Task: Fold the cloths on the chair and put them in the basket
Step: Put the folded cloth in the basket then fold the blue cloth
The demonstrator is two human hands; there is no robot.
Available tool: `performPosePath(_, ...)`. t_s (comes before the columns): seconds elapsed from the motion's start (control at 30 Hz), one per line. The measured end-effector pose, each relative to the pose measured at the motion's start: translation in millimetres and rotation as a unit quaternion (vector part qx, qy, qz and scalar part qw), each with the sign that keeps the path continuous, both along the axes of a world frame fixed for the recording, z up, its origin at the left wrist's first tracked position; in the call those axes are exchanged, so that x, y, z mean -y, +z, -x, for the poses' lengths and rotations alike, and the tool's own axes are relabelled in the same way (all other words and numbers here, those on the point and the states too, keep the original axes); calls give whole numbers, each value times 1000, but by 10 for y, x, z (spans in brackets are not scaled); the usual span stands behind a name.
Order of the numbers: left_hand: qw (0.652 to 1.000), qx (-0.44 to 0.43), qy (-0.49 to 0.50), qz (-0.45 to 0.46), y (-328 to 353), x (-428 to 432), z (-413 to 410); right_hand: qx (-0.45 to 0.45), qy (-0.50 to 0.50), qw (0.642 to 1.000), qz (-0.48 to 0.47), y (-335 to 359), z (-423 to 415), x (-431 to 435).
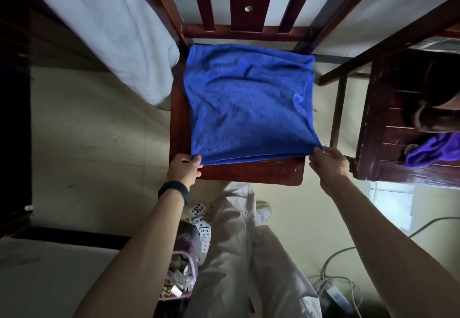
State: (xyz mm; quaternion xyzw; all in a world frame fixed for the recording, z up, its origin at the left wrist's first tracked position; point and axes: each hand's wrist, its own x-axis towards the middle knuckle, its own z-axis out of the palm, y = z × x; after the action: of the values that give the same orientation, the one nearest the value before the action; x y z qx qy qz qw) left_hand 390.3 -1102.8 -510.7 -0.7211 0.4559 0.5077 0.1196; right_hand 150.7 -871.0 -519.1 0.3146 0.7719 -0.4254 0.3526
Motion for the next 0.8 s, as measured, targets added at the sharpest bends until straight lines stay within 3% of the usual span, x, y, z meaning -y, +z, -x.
performPosePath(0.13,992,-79,88,-36,381,75,-120,-21,-37,998,38,331,44,-37)
performPosePath(0.43,962,-228,144,51,1683,196,-181,-58,-36,980,185,1560,-99,-150)
performPosePath(0.67,947,-301,-4,110,3110,206,-104,-86,22,969,229,2937,-106,-427)
performPosePath(0.8,930,-294,-172,140,3707,237,-98,-126,120,958,228,3597,-129,-574)
